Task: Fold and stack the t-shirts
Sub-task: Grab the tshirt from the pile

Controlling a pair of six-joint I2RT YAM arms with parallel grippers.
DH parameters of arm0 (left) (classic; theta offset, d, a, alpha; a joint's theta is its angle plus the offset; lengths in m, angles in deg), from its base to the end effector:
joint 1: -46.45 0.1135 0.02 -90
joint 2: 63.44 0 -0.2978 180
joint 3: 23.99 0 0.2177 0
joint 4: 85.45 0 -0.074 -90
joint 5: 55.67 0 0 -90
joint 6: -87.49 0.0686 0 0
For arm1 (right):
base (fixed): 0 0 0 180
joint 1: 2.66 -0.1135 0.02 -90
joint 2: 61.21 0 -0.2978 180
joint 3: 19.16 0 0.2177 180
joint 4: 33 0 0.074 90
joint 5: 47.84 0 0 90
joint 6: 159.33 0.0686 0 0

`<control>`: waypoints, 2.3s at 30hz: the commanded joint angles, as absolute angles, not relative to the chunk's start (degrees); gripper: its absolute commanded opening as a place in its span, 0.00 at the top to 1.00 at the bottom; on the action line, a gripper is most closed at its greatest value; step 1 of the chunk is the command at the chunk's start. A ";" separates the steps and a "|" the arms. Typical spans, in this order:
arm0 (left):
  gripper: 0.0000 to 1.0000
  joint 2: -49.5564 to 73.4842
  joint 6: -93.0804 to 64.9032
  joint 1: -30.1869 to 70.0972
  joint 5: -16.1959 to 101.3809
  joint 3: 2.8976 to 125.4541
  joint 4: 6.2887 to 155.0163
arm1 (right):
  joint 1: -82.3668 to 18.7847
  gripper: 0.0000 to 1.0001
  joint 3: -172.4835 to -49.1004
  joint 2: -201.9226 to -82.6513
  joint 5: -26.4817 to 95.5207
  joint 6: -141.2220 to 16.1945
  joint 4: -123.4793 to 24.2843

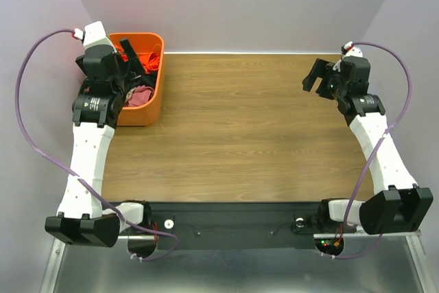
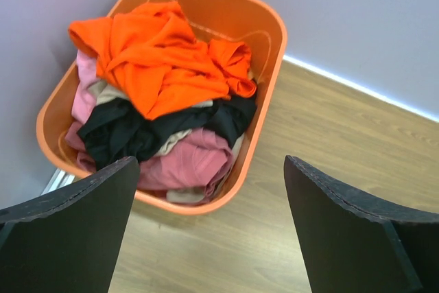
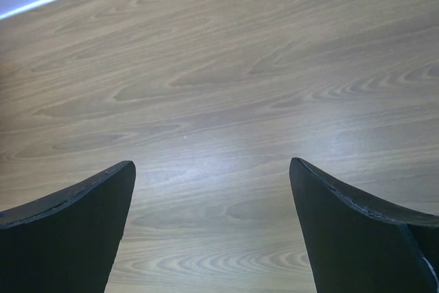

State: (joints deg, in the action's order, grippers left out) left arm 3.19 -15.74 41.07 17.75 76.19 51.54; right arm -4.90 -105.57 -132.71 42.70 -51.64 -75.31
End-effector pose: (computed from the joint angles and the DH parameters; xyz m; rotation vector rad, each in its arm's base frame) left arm 0.2220 -0.0012 0.4842 -0.3288 1.6974 0.0117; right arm 0.2623 0.0096 0.3863 0.2821 2.0359 0.2067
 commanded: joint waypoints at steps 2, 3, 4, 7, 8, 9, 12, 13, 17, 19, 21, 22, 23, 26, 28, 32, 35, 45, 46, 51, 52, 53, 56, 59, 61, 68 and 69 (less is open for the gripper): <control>0.01 2.83 -14.74 41.18 19.90 79.82 56.57 | -4.69 0.00 -112.14 -130.82 45.50 -54.21 -73.96; 0.01 2.57 -12.20 41.18 21.66 79.20 59.10 | -4.77 0.00 -112.32 -130.64 46.20 -53.69 -73.96; 0.01 2.39 -11.74 41.18 24.20 78.59 60.17 | -4.69 0.00 -112.50 -130.55 46.46 -53.34 -73.96; 0.01 3.35 -12.35 41.18 23.62 79.36 61.32 | -4.69 0.00 -112.68 -130.38 47.26 -52.54 -73.96; 0.01 5.18 -12.00 41.18 23.00 81.55 60.80 | -4.69 0.00 -112.59 -130.38 47.26 -52.54 -73.96; 0.01 6.42 -11.48 41.27 22.56 83.13 59.14 | -4.69 0.00 -112.59 -130.38 47.17 -53.15 -73.96; 0.01 14.14 -11.82 43.71 20.62 92.70 53.53 | -4.69 0.00 -113.46 -130.81 47.78 -54.56 -74.05; 0.01 18.78 -12.52 45.12 21.49 98.38 52.20 | -4.69 0.00 -113.82 -130.90 47.87 -54.74 -74.05; 0.01 30.82 -16.48 50.84 24.49 112.98 46.30 | -4.77 0.00 -116.01 -132.83 47.00 -55.00 -74.05; 0.01 34.80 -17.18 51.73 23.61 116.27 46.29 | -4.77 0.00 -116.54 -133.97 45.94 -54.74 -74.05; 0.02 40.16 -18.15 52.61 22.21 120.23 45.25 | -4.69 0.00 -117.25 -135.73 44.54 -54.30 -73.96; 0.02 41.83 -18.59 52.87 20.64 121.28 44.46 | -4.69 0.00 -117.51 -136.26 44.01 -54.21 -73.96; 0.02 44.63 -19.72 52.96 19.58 123.29 43.40 | -4.69 0.00 -117.77 -137.13 43.66 -54.12 -74.05; 0.02 47.47 -20.79 52.96 15.53 124.02 38.83 | -4.69 0.00 -117.86 -138.02 42.43 -53.86 -74.05; 0.02 46.69 -21.05 52.96 12.03 122.01 37.42 | -4.69 0.00 -117.43 -138.29 42.42 -53.33 -73.96; 0.02 42.39 -20.44 53.05 6.83 112.63 37.59 | -4.77 0.00 -115.32 -138.72 39.53 -53.07 -73.96; 0.02 38.69 -19.82 53.57 5.06 106.21 39.08 | -4.77 0.00 -113.91 -139.51 38.74 -52.46 -73.88; 0.02 36.84 -19.04 55.24 3.22 98.01 42.68 | -4.69 0.00 -116.46 -143.64 35.48 -51.40 -73.79; 0.02 37.10 -19.03 55.50 3.91 97.57 43.12 | -4.77 0.00 -116.46 -143.73 35.31 -51.31 -73.79; 0.02 38.69 -18.59 56.39 4.62 95.90 45.06 | -4.86 0.00 -116.54 -143.91 34.87 -51.31 -73.79; 0.02 39.03 -18.42 56.65 4.97 95.20 46.37 | -4.77 0.00 -116.54 -143.82 34.87 -51.40 -73.79; 0.02 39.04 -18.42 56.82 5.15 94.93 46.99 | -4.86 0.00 -116.46 -143.74 34.95 -51.40 -73.87; 0.08 39.56 -17.98 57.53 6.82 93.96 49.36 | -4.77 0.00 -116.28 -143.56 34.78 -51.40 -73.88; 0.13 39.92 -17.36 57.79 7.61 92.12 51.74 | -4.77 0.00 -116.28 -143.38 34.43 -51.49 -73.88; 0.14 40.09 -17.19 57.97 7.96 91.15 52.79 | -4.86 0.00 -116.37 -143.30 34.43 -51.40 -73.88; 0.39 40.97 -15.08 58.58 11.04 90.17 58.07 | -4.77 0.00 -116.90 -143.38 34.16 -51.57 -73.88; 0.45 41.23 -14.82 58.76 11.56 90.44 58.42 | -4.77 0.00 -116.72 -143.38 34.16 -51.57 -73.88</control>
